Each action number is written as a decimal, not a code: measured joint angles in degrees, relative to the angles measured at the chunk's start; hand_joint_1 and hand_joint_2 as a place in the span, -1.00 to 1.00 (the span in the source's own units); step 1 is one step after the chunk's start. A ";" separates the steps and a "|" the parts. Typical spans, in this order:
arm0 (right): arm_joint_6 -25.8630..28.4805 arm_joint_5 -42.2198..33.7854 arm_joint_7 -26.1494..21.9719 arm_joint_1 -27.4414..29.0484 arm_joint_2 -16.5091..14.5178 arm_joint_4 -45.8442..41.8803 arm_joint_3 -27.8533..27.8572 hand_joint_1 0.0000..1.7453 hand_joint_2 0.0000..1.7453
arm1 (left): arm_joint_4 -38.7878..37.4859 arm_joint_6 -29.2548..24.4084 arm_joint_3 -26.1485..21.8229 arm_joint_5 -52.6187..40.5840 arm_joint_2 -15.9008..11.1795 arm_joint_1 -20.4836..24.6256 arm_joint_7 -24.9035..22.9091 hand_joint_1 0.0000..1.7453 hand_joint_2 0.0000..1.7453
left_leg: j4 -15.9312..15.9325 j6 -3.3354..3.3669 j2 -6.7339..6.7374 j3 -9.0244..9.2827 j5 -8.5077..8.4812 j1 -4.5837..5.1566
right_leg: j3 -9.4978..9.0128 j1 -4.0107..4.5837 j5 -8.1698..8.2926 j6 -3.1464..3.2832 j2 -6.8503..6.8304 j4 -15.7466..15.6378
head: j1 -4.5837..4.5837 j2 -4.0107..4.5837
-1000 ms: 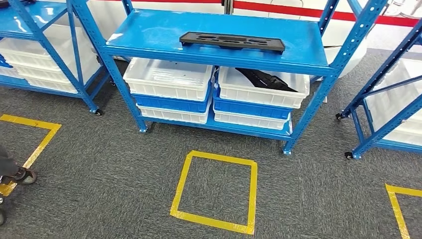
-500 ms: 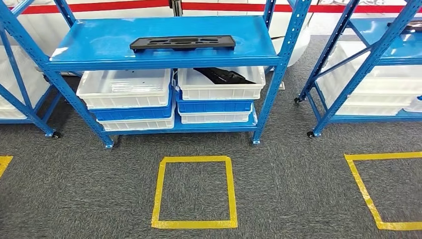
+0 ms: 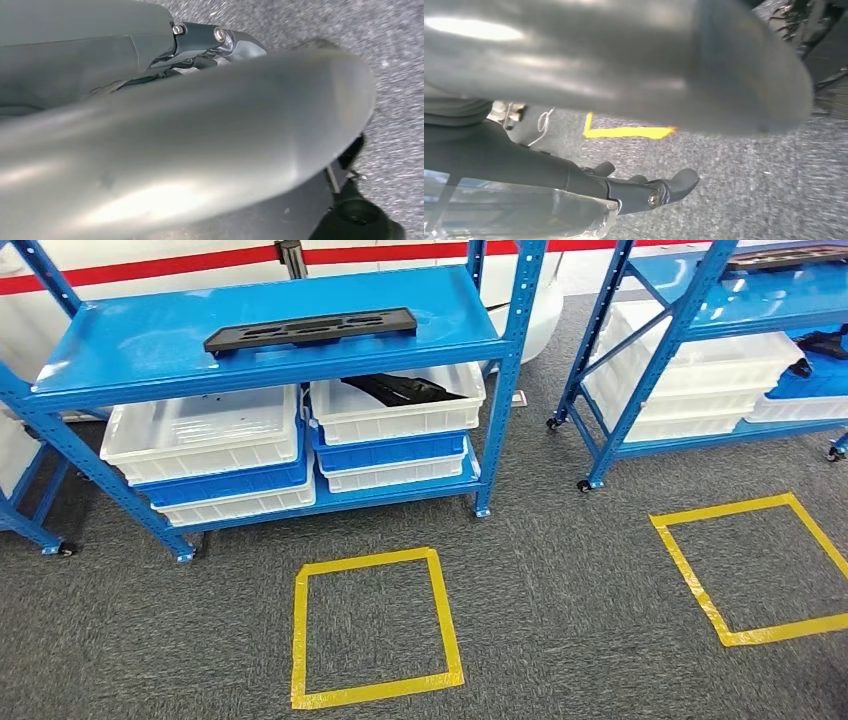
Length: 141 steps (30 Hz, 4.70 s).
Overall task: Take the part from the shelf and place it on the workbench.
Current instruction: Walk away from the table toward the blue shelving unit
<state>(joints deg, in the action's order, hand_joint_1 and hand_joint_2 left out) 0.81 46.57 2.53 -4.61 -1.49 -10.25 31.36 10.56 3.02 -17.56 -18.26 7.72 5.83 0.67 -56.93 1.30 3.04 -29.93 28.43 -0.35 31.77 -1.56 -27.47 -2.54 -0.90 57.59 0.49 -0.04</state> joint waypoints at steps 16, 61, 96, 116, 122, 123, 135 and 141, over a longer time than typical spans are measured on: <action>-0.44 2.48 0.87 0.15 -0.86 0.02 -0.01 -1.00 -1.00 | 0.09 -2.84 0.22 -0.97 -0.08 0.65 0.95 -1.00 -1.00 | -1.52 2.09 -3.19 -4.68 -2.61 0.74 | -6.05 1.01 -4.07 2.11 2.62 -0.69 | 0.49 -0.01; -3.96 6.70 0.15 0.17 -0.61 0.22 -0.90 -1.00 -1.00 | 0.09 -2.33 0.05 -2.36 0.84 2.28 -0.47 -1.00 -1.00 | -1.95 2.44 -5.04 -2.41 -0.66 0.04 | 7.40 0.69 -5.43 0.16 0.74 15.27 | -0.06 0.00; -5.36 13.45 0.59 -0.59 -1.03 0.10 -3.74 -1.00 -1.00 | 0.10 -2.49 0.04 -4.16 0.96 2.44 -1.32 -1.00 -1.00 | -4.42 -0.33 -5.75 -4.31 0.48 -0.24 | -1.56 0.15 -0.65 2.31 1.32 -0.25 | -0.17 0.02; -6.30 14.26 0.59 -0.08 -1.45 0.04 -4.22 -1.00 -1.00 | 0.11 -2.39 0.03 -5.37 0.90 2.49 -0.44 -1.00 -1.00 | -0.33 2.28 -3.13 -3.01 -2.54 -0.03 | 5.28 0.97 -9.11 1.43 0.54 15.98 | -0.35 0.00; -6.33 14.27 0.63 0.03 -1.31 0.04 -4.22 -1.00 -1.00 | 0.11 -2.35 0.03 -5.34 0.90 2.47 -0.30 -1.00 -1.00 | -0.48 1.05 -4.53 -2.44 -2.01 0.12 | -0.79 0.40 -1.30 -0.13 0.78 0.36 | -0.40 0.01; -6.34 14.29 0.60 -0.04 -1.32 0.04 -4.22 -1.00 -1.00 | 0.11 -2.32 0.03 -5.34 0.89 2.47 -0.17 -1.00 -1.00 | -0.47 0.62 -4.56 -2.39 -1.86 0.16 | -0.89 0.57 -1.12 0.50 0.82 -0.18 | -0.36 0.01; -6.61 15.26 0.56 0.01 -1.38 0.04 -4.21 -1.00 -1.00 | 0.11 -2.59 -0.01 -5.70 0.82 2.32 0.77 -1.00 -1.00 | -13.37 -1.20 -3.26 -9.84 1.95 -0.61 | -2.74 0.58 -1.56 3.43 0.64 -0.57 | 0.04 0.00; -6.66 15.54 0.50 -0.20 -1.69 0.03 -4.21 -1.00 -1.00 | 0.11 -2.60 -0.21 -5.74 0.70 2.48 0.80 -1.00 -1.00 | -1.18 0.95 -2.88 -3.98 -2.32 0.33 | -3.64 1.20 -3.15 1.72 0.42 -1.03 | 0.00 0.01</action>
<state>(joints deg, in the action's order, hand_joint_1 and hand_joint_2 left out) -5.85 62.11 3.03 -4.81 -3.17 -10.22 27.16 10.67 0.42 -17.77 -24.00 8.41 8.31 1.46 -58.11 2.25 0.16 -33.91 26.11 -0.02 28.12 -0.36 -30.62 -0.82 -0.47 56.56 0.48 -0.03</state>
